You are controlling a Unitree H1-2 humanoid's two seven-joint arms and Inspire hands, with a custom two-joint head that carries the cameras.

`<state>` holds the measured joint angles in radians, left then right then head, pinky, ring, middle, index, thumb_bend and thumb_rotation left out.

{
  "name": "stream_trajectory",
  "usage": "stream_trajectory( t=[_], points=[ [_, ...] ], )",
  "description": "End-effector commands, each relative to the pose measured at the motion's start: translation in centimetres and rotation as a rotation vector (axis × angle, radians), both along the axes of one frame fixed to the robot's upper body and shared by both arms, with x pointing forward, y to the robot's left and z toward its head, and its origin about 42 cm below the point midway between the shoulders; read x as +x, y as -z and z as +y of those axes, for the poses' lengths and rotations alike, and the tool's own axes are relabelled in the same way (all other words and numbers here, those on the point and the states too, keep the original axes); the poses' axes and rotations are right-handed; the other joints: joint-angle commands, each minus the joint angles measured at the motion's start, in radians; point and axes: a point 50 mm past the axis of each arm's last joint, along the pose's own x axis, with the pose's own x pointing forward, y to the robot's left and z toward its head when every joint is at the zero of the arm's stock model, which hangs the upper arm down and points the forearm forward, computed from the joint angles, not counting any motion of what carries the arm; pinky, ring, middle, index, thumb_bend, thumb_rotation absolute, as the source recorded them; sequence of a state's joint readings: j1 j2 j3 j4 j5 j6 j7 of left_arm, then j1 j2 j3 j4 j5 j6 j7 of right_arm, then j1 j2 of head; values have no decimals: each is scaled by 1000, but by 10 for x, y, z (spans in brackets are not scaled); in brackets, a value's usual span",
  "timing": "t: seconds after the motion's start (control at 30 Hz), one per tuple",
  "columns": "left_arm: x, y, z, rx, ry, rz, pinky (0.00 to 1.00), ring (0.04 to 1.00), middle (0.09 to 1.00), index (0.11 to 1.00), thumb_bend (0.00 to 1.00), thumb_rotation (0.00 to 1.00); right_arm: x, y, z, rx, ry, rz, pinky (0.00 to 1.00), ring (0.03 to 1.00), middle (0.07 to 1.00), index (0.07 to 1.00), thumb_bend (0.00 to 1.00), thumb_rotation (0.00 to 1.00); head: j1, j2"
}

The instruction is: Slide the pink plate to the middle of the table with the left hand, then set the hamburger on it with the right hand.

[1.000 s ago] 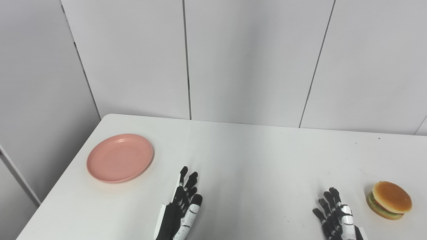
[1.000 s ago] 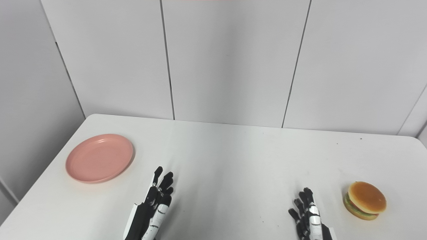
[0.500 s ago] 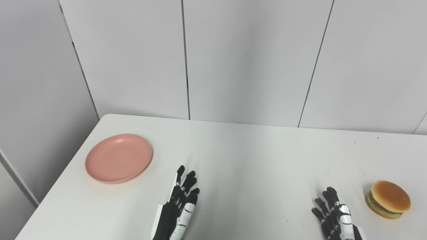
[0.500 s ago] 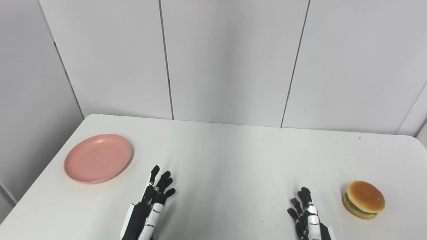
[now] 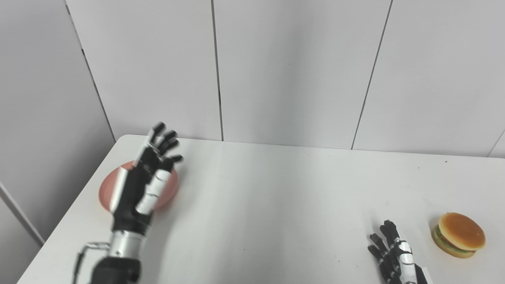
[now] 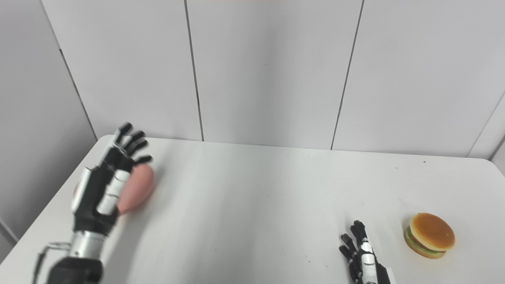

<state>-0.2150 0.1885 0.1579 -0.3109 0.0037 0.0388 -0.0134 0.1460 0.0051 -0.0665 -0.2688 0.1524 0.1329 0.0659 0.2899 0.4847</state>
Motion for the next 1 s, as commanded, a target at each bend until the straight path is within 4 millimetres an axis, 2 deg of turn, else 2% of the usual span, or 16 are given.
stream_trajectory(
  t=[0.0,0.27,0.37,0.47,0.57,0.73,0.97],
  points=[
    [8,-18,9,28,-18,-62,717,831,865,858,844,739,-21,17,-1,13,8,103,939,923,975,957,644,1000,1,3],
    [26,-33,64,141,-148,-25,732,827,846,828,879,744,-20,17,-2,12,3,105,941,926,977,955,650,1000,11,8],
    [35,-34,89,97,-173,12,794,843,855,837,866,727,-20,18,-3,13,1,108,941,927,980,955,652,1000,10,9],
    [43,-30,109,34,-175,39,813,852,857,840,878,730,-20,18,-3,6,2,110,937,925,979,954,653,1000,9,10],
    [55,-22,134,-62,-174,85,803,855,857,851,884,740,-21,17,-3,1,-3,109,933,924,976,948,656,1000,8,12],
    [70,-1,163,-230,-144,142,833,891,890,876,866,727,-22,17,-4,10,-8,110,938,926,976,950,651,1000,7,15],
    [82,22,181,-262,-169,206,844,888,896,897,848,723,-25,16,-4,12,-9,110,922,915,966,938,665,1000,1,24]
  ],
)
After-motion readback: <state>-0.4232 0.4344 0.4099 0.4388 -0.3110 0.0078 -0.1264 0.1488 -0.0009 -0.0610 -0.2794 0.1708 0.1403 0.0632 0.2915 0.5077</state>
